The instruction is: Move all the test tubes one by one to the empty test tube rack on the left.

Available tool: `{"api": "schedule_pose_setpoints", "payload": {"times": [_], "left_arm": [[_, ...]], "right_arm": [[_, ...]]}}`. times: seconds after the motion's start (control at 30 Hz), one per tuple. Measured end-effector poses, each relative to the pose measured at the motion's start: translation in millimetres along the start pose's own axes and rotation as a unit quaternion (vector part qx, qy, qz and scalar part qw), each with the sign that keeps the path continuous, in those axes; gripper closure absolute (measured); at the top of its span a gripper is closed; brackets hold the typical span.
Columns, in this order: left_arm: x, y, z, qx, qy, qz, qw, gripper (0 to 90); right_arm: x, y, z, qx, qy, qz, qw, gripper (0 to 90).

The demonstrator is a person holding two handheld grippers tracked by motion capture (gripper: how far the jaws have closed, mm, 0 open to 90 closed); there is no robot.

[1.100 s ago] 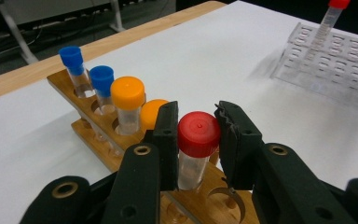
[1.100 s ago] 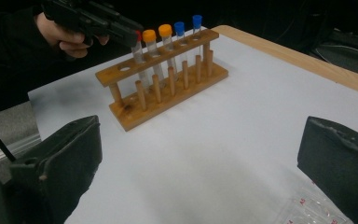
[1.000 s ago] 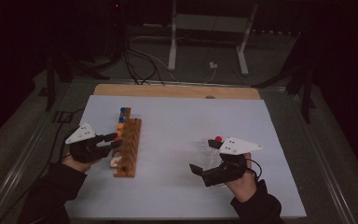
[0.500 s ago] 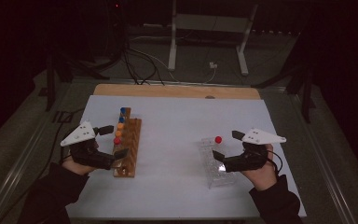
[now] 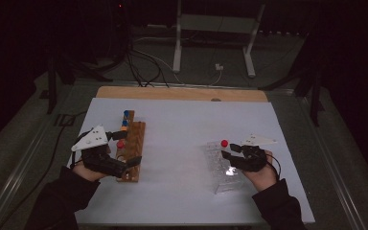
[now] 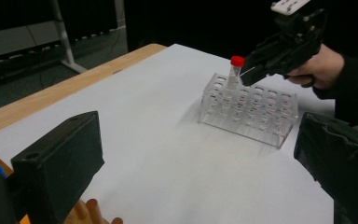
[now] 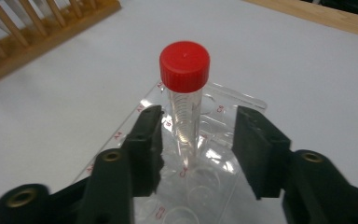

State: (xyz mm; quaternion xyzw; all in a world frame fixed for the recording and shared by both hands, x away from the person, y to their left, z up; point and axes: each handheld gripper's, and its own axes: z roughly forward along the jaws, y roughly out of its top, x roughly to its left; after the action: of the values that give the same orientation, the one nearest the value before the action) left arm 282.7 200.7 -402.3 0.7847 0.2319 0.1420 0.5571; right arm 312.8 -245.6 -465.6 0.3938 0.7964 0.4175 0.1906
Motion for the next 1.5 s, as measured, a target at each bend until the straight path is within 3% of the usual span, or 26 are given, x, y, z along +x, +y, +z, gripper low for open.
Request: {"api": "schedule_pose_setpoints", "payload": {"times": [0.23,0.43,0.7,0.9,1.1,1.5], "left_arm": [[0.4,-2.0,2.7,0.004,-0.001,-0.002,1.0,2.0],[-0.3,-1.4,4.4,0.01,-0.003,0.001,0.9999,2.0],[-1.4,5.5,6.6,0.012,-0.013,0.0,0.9998,2.1],[-5.5,13.5,10.4,0.012,-0.021,0.005,0.9997,2.2],[-11.6,17.5,19.5,0.014,-0.037,0.008,0.9992,2.2],[-26.1,22.7,38.5,0.016,-0.08,0.014,0.9966,2.3]], "right_arm": [[6.1,1.1,10.9,0.008,-0.006,-0.02,0.9998,71.9],[9.4,4.2,11.2,0.013,-0.007,-0.025,0.9996,75.5],[11.9,23.9,-13.3,-0.017,-0.007,-0.034,0.9993,75.6],[24.2,44.1,-35.0,-0.048,-0.001,-0.051,0.9975,75.6],[43.7,55.3,-44.0,-0.062,0.026,-0.07,0.9952,75.6],[78.7,55.3,-34.4,-0.043,0.086,-0.097,0.9907,75.6]]}}
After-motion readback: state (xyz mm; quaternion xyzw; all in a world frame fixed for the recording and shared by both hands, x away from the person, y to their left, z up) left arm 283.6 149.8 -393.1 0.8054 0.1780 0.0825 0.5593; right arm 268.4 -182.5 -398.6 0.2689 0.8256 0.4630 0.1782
